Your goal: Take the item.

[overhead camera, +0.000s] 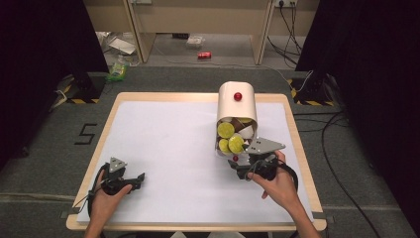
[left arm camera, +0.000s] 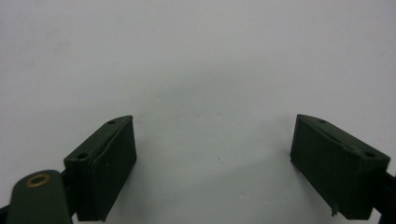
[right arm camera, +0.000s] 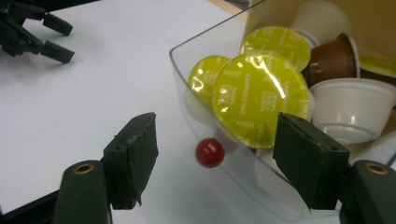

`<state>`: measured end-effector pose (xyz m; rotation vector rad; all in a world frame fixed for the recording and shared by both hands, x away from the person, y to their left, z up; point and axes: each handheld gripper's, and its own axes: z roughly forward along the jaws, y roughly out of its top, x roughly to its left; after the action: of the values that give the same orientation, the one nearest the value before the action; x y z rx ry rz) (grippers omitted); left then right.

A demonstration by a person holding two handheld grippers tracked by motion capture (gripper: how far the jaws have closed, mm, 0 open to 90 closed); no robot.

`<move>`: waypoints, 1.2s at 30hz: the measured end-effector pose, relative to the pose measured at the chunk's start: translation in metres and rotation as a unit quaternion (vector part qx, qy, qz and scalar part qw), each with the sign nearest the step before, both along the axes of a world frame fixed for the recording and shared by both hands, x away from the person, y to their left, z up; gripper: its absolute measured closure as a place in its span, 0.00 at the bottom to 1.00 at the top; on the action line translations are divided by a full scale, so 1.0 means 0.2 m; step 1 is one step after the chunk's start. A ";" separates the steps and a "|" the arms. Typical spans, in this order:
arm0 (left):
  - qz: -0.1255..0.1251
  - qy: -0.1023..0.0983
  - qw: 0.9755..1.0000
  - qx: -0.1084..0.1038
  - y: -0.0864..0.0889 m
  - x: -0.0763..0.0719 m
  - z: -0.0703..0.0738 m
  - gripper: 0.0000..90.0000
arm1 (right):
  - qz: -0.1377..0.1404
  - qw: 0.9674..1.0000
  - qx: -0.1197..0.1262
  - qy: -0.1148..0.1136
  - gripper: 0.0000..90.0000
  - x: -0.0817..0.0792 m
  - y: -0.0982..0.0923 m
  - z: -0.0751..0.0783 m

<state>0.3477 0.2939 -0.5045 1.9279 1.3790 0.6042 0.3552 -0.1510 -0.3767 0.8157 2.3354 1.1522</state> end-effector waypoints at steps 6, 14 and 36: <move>0.000 0.000 1.000 0.000 0.00 0.00 0.00 0.15 | -0.001 1.000 -0.005 -0.001 0.34 -0.01 0.00 -0.01; 0.000 0.000 1.000 0.000 0.00 0.00 0.00 0.15 | -0.002 1.000 -0.013 -0.002 0.34 -0.02 0.01 -0.01; 0.000 0.000 1.000 0.000 0.00 0.00 0.00 0.15 | 0.000 1.000 -0.016 0.002 0.34 -0.03 0.01 0.00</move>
<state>0.3477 0.2940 -0.5046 1.9276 1.3789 0.6044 0.3489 -0.1481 -0.3766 0.8083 2.3505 1.1119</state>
